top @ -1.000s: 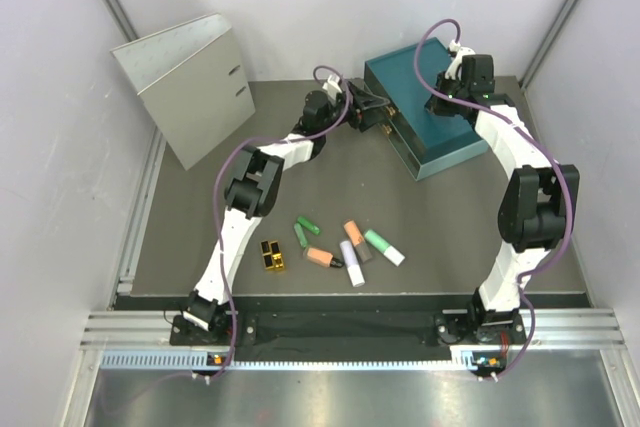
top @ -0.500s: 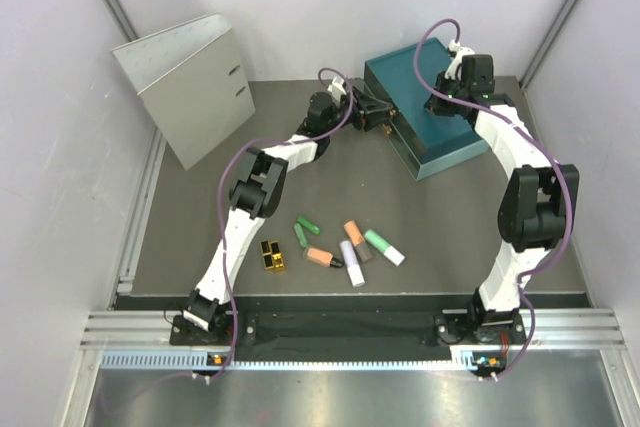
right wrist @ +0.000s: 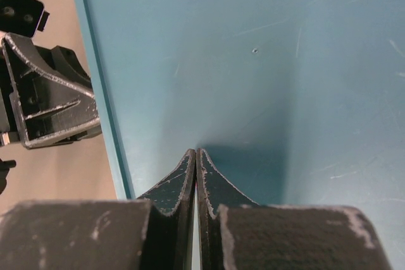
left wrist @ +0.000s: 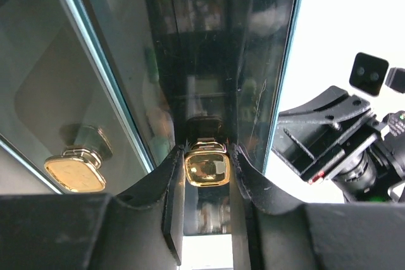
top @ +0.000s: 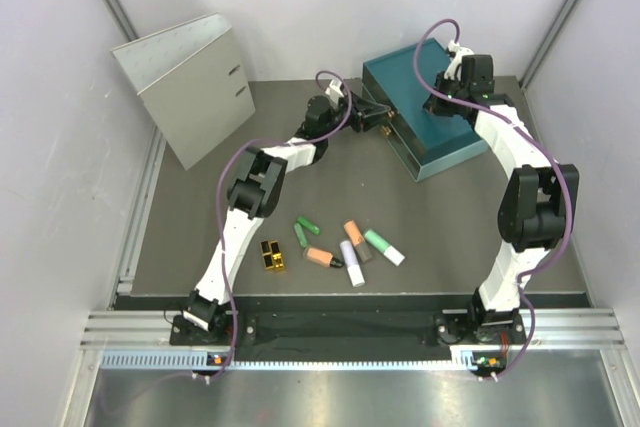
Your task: Organize the makeup
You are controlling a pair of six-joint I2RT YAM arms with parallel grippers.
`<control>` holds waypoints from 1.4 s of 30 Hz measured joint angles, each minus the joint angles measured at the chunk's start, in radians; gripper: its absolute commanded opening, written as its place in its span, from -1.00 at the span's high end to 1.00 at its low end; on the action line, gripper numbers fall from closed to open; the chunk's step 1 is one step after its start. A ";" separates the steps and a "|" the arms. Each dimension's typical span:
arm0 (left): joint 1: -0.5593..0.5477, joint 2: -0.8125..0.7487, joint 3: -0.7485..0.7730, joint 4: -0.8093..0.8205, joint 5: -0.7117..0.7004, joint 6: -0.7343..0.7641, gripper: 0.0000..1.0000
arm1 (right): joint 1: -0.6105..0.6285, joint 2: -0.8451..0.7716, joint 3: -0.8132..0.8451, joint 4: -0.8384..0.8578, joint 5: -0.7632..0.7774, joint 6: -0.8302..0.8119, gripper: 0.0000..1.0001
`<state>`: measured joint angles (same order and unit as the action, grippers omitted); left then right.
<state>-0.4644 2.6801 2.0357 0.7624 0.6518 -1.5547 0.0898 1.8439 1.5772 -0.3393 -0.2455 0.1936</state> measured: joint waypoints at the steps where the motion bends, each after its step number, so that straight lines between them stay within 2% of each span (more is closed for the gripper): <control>1: 0.000 -0.011 -0.025 0.013 -0.002 0.002 1.00 | 0.000 0.000 0.000 0.000 -0.003 0.000 1.00; 6: 0.016 -0.089 -0.158 0.047 0.015 0.018 1.00 | 0.000 0.000 -0.002 0.001 -0.014 0.001 1.00; 14: 0.040 -0.146 -0.241 0.047 0.066 0.042 1.00 | 0.000 0.000 -0.002 0.001 -0.015 0.001 1.00; 34: 0.103 -0.386 -0.653 0.146 0.051 0.068 1.00 | 0.000 0.000 -0.002 0.002 -0.018 0.002 1.00; 42: 0.121 -0.427 -0.726 0.169 0.058 0.081 1.00 | 0.000 0.000 -0.002 0.002 -0.019 0.002 1.00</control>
<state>-0.3431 2.2528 1.3094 0.9318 0.7097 -1.4734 0.0898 1.8442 1.5753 -0.3378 -0.2642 0.1955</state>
